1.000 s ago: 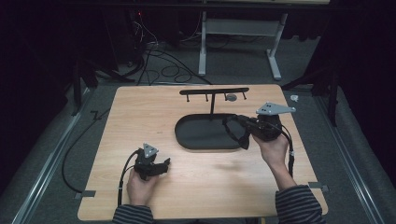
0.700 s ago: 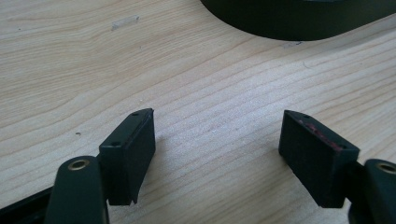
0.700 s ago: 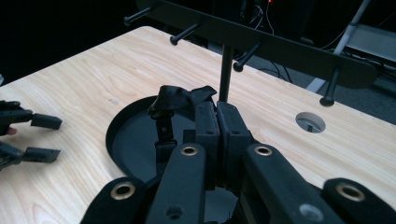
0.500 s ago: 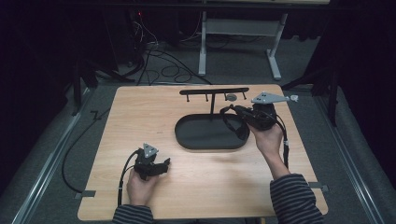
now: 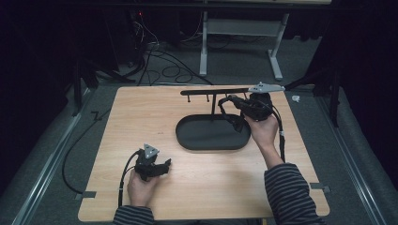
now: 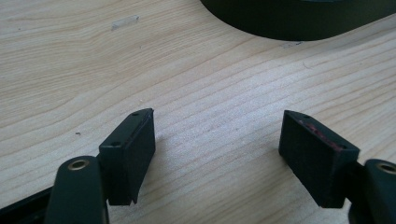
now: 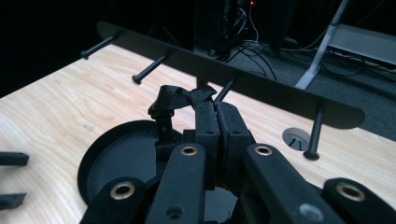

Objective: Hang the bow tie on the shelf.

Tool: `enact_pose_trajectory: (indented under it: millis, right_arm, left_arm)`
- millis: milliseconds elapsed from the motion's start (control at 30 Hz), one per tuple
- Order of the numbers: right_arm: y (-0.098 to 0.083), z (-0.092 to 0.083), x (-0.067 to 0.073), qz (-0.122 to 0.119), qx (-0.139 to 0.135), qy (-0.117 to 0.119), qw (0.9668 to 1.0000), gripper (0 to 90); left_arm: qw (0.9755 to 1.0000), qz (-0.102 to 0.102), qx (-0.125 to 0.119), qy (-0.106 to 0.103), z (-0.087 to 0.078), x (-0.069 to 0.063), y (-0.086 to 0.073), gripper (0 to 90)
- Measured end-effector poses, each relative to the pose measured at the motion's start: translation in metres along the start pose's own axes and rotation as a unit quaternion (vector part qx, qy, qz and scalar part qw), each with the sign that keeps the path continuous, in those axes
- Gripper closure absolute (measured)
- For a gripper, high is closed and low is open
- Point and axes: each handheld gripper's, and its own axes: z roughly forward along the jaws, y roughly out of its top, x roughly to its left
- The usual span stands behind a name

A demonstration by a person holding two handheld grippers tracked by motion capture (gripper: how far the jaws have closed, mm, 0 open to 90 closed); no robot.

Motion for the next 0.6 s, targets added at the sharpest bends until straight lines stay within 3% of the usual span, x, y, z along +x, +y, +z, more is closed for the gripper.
enact_pose_trajectory:
  millis: [600]
  right_arm:
    - [0.005,0.029,-0.012,0.019,0.027,-0.028,0.9991,89.3]
  left_arm:
    - [1.0,-0.001,-0.001,-0.001,0.0,0.0,0.0,27.5]
